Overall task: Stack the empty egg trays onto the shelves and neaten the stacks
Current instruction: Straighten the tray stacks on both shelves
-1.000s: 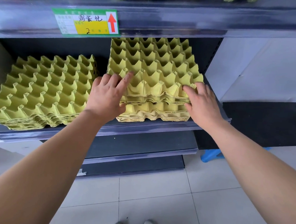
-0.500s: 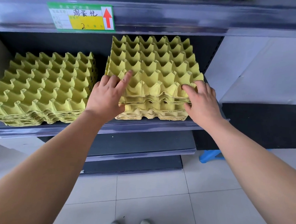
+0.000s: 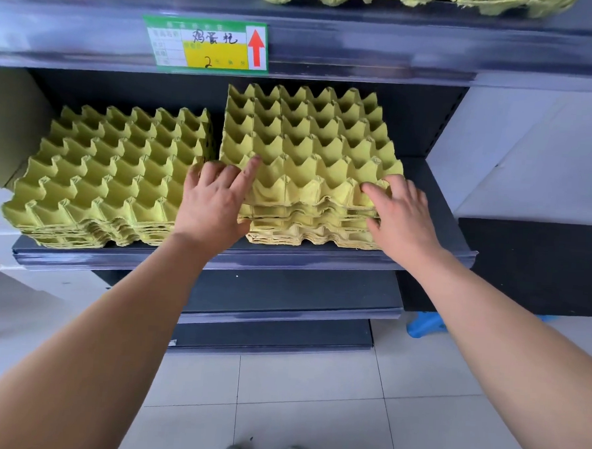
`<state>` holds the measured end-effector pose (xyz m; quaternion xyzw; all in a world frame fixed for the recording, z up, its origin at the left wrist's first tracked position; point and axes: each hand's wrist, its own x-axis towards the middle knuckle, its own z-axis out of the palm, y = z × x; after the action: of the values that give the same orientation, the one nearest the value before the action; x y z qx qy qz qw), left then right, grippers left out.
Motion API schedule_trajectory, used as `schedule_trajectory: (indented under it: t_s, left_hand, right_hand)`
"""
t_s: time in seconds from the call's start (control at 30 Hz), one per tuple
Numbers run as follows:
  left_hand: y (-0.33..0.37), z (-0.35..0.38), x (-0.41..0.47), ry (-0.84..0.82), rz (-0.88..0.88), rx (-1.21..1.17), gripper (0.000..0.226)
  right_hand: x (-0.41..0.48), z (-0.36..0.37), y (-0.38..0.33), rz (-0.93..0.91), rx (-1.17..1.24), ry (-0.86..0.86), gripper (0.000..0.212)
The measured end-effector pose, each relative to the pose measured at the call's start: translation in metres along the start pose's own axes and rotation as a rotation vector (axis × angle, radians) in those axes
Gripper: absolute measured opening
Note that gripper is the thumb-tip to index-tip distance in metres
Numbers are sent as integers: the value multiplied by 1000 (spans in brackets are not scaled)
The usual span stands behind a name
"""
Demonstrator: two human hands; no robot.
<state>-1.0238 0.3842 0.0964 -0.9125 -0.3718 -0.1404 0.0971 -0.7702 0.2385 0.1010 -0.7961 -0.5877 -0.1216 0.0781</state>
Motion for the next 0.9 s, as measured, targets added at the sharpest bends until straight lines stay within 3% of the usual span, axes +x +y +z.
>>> schedule_trajectory:
  t_s: [0.23, 0.33, 0.43, 0.57, 0.9]
  left_hand:
    - [9, 8, 0, -57, -15, -71, 112]
    - [9, 11, -1, -11, -68, -76, 115]
    - [11, 11, -5, -64, -169, -237, 121]
    - [19, 17, -6, -203, -307, -476, 113]
    - [25, 15, 3, -63, -328, -542, 76]
  right_hand:
    - [-1, 7, 6, -3, 28, -32, 52]
    - [-2, 7, 13, 1, 147, 11, 64]
    - [-7, 7, 22, 85, 217, 32, 76]
    - [-12, 10, 29, 238, 324, -160, 81]
    - [-10, 20, 39, 209, 522, -39, 54]
